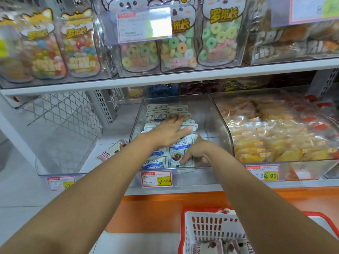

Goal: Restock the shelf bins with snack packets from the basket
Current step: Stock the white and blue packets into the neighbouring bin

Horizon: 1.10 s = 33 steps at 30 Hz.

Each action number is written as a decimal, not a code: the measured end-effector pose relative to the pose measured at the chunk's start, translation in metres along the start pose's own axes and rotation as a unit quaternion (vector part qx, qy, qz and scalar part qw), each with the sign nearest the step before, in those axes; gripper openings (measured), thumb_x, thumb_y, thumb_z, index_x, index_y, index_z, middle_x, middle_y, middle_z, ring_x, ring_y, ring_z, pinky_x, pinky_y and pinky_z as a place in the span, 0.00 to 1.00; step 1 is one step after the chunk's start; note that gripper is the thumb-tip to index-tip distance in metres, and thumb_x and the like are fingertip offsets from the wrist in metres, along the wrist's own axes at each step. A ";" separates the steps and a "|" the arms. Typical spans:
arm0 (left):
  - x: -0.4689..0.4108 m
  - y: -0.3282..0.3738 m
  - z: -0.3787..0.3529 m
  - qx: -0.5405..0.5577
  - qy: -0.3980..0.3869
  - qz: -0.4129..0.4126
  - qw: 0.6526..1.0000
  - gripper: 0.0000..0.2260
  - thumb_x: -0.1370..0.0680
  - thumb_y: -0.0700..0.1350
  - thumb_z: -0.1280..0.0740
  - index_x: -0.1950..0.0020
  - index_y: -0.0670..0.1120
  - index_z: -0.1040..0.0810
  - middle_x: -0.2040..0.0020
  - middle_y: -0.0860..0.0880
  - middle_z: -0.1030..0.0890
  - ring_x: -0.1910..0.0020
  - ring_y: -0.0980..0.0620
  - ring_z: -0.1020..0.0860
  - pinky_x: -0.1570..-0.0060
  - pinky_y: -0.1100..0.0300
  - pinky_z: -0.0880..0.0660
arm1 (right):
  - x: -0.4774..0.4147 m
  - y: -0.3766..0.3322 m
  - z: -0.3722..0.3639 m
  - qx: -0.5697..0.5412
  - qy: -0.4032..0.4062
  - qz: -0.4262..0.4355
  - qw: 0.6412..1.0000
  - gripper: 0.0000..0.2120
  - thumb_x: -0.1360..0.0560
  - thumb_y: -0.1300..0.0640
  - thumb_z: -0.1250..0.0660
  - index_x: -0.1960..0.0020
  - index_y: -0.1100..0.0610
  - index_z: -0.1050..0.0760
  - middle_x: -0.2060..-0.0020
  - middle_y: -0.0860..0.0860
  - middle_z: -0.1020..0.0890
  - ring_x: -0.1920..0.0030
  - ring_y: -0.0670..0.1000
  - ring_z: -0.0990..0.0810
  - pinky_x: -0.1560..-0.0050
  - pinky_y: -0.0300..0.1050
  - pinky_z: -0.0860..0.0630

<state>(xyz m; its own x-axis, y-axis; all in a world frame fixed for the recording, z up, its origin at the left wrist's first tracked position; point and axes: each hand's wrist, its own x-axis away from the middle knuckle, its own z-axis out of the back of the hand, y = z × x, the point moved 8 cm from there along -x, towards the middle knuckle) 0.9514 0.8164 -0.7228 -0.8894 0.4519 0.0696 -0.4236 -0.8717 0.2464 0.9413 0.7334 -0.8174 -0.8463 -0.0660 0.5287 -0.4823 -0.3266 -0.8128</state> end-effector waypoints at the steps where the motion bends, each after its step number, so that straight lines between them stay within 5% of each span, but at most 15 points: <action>1: 0.004 0.001 0.002 -0.007 -0.001 -0.008 1.000 0.34 0.20 0.62 0.47 0.22 0.46 0.53 0.21 0.45 0.53 0.23 0.48 0.55 0.26 0.55 0.57 | 0.001 0.000 0.000 -0.001 0.000 -0.001 1.000 0.61 0.49 0.73 0.21 0.24 0.53 0.50 0.42 0.56 0.21 0.44 0.59 0.22 0.53 0.52 0.20; 5: 0.024 0.003 0.008 -0.082 -0.005 -0.025 0.996 0.33 0.25 0.55 0.32 0.25 0.41 0.39 0.23 0.43 0.42 0.25 0.48 0.44 0.28 0.57 0.45 | -0.010 0.002 0.003 0.052 0.014 0.012 0.998 0.67 0.57 0.71 0.20 0.26 0.54 0.51 0.44 0.57 0.20 0.45 0.60 0.21 0.47 0.61 0.21; 8: 0.035 0.004 0.004 -0.084 -0.004 -0.007 0.996 0.33 0.28 0.50 0.26 0.28 0.41 0.36 0.27 0.45 0.35 0.30 0.46 0.35 0.32 0.54 0.37 | -0.001 -0.003 0.004 0.077 0.023 0.016 0.997 0.49 0.45 0.78 0.25 0.31 0.57 0.42 0.48 0.60 0.19 0.48 0.60 0.18 0.49 0.60 0.21; 13: 0.034 0.005 -0.006 -0.078 0.012 0.010 0.997 0.38 0.30 0.42 0.24 0.26 0.41 0.41 0.26 0.43 0.37 0.30 0.44 0.33 0.34 0.51 0.32 | 0.008 -0.003 0.007 0.036 0.015 0.008 0.999 0.26 0.40 0.82 0.33 0.50 0.58 0.30 0.50 0.61 0.19 0.46 0.63 0.20 0.48 0.57 0.23; 16: 0.035 0.005 -0.009 -0.076 0.015 0.010 0.997 0.41 0.31 0.40 0.24 0.24 0.42 0.45 0.26 0.43 0.37 0.31 0.43 0.32 0.35 0.51 0.31 | 0.009 -0.001 0.011 0.019 0.005 0.006 1.000 0.19 0.37 0.83 0.37 0.59 0.60 0.29 0.58 0.62 0.20 0.49 0.63 0.20 0.51 0.54 0.24; 19: 0.035 0.009 -0.012 -0.089 0.016 0.007 0.996 0.42 0.31 0.42 0.24 0.24 0.41 0.45 0.27 0.42 0.36 0.31 0.43 0.33 0.36 0.51 0.31 | 0.008 0.004 0.010 0.058 -0.010 -0.003 0.998 0.15 0.37 0.80 0.34 0.61 0.61 0.26 0.50 0.63 0.19 0.45 0.61 0.20 0.42 0.54 0.24; 23: 0.034 0.010 -0.011 -0.110 0.027 0.027 0.993 0.39 0.31 0.45 0.24 0.27 0.38 0.41 0.30 0.41 0.34 0.33 0.43 0.31 0.39 0.51 0.29 | 0.013 -0.004 0.012 0.098 0.044 0.037 0.994 0.17 0.37 0.80 0.37 0.61 0.59 0.30 0.60 0.61 0.22 0.58 0.56 0.24 0.55 0.49 0.25; 28: 0.039 0.007 -0.007 -0.087 0.014 0.039 0.995 0.40 0.32 0.48 0.23 0.27 0.38 0.40 0.28 0.42 0.35 0.32 0.44 0.32 0.37 0.51 0.30 | 0.025 -0.016 0.009 0.191 0.057 0.075 0.977 0.16 0.32 0.78 0.41 0.64 0.58 0.34 0.65 0.56 0.27 0.61 0.54 0.26 0.64 0.44 0.26; 30: 0.045 0.006 -0.003 -0.078 0.021 0.047 0.996 0.40 0.30 0.47 0.25 0.25 0.39 0.43 0.26 0.43 0.37 0.32 0.45 0.31 0.37 0.51 0.30 | 0.031 -0.021 0.009 0.248 0.078 0.085 0.962 0.10 0.28 0.75 0.42 0.61 0.61 0.33 0.62 0.56 0.27 0.57 0.53 0.28 0.62 0.42 0.30; 31: 0.049 0.006 -0.001 -0.072 0.029 0.050 0.996 0.39 0.28 0.46 0.27 0.24 0.39 0.44 0.26 0.44 0.36 0.34 0.45 0.30 0.38 0.51 0.29 | 0.035 -0.022 0.010 0.266 0.088 0.087 0.956 0.06 0.26 0.72 0.42 0.52 0.66 0.30 0.57 0.58 0.26 0.53 0.54 0.27 0.58 0.43 0.29; 33: 0.061 0.009 0.008 -0.052 0.072 0.047 0.995 0.33 0.25 0.44 0.31 0.24 0.41 0.42 0.27 0.45 0.34 0.34 0.46 0.29 0.38 0.53 0.29 | 0.038 -0.023 0.013 0.306 0.111 0.075 0.943 0.22 0.22 0.67 0.44 0.29 0.65 0.40 0.39 0.62 0.27 0.40 0.58 0.27 0.44 0.48 0.29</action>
<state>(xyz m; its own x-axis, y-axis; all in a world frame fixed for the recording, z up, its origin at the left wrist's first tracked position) 0.8948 0.8375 -0.7085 -0.9381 0.3421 -0.0543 -0.3464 -0.9271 0.1434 0.9230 0.7262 -0.7749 -0.9539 0.0214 0.2995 -0.1897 -0.8160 -0.5460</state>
